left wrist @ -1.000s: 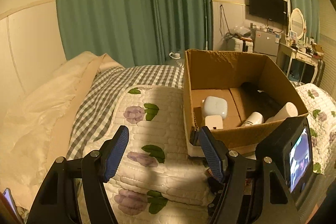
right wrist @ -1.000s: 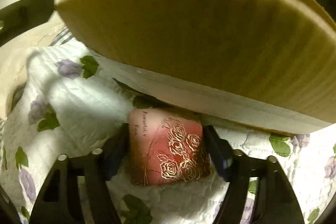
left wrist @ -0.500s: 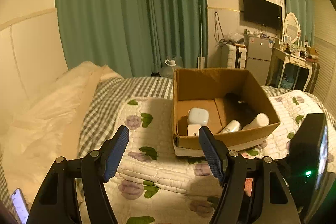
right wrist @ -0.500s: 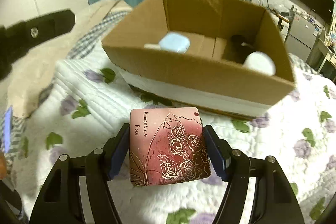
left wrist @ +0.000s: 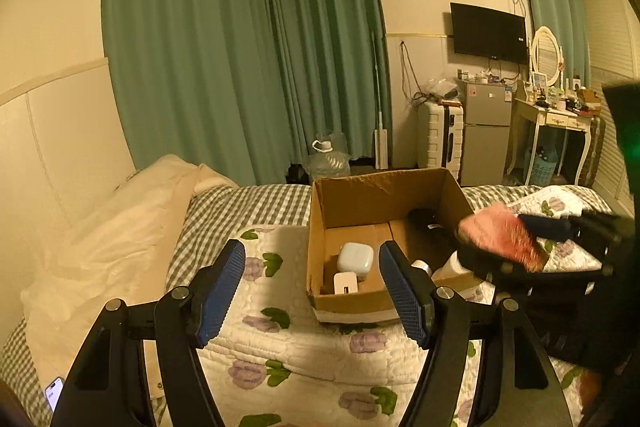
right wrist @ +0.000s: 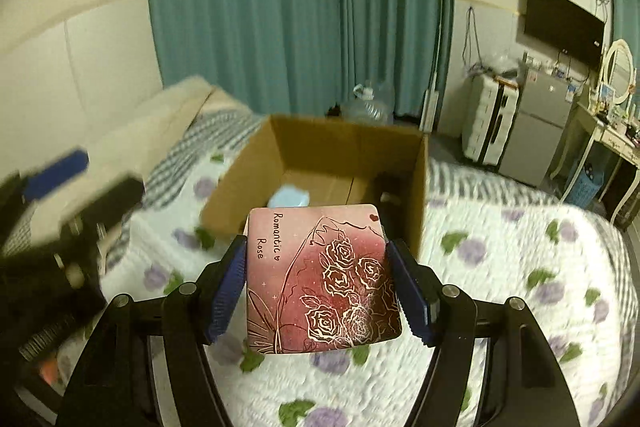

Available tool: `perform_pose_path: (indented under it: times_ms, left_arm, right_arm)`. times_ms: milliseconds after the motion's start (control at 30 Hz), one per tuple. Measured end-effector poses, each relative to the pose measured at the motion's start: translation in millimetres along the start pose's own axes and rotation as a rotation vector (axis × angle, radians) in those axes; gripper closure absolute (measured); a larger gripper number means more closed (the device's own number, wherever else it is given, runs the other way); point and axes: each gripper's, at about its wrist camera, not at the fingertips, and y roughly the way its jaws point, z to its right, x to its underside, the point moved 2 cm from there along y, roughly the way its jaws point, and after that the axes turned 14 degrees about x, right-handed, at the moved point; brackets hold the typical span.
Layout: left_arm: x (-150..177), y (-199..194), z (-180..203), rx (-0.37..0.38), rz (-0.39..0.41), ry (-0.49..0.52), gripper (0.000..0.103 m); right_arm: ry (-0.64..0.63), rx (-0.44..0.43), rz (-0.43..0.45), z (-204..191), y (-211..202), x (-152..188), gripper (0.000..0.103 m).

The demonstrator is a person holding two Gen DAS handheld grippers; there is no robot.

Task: Organize rigid objects
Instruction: 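Carry the pink card into the box and open the right tool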

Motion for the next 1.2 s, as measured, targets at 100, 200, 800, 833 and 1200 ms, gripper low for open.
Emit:
perform_pose_path:
  times_ms: [100, 200, 800, 833, 1200]
  left_arm:
    - [-3, 14, 1, -0.002, -0.004, -0.004, 0.031]
    - [-3, 31, 0, 0.012, -0.019, -0.012, 0.031]
    - [-7, 108, -19, -0.004, -0.027, -0.044, 0.031]
    - [-8, 108, -18, -0.004, -0.021, -0.040, 0.031]
    - [-31, 58, -8, -0.021, 0.054, -0.001, 0.031]
  right_arm:
    - [0.007, 0.007, 0.008, 5, 12, -13, 0.034]
    - [0.007, 0.012, -0.014, 9, 35, -20, 0.034]
    - [0.051, 0.043, -0.071, 8, 154, -23, 0.033]
    - [0.057, 0.046, -0.055, 9, 154, -25, 0.033]
    - [0.125, 0.090, 0.023, 27, 103, -29, 0.010]
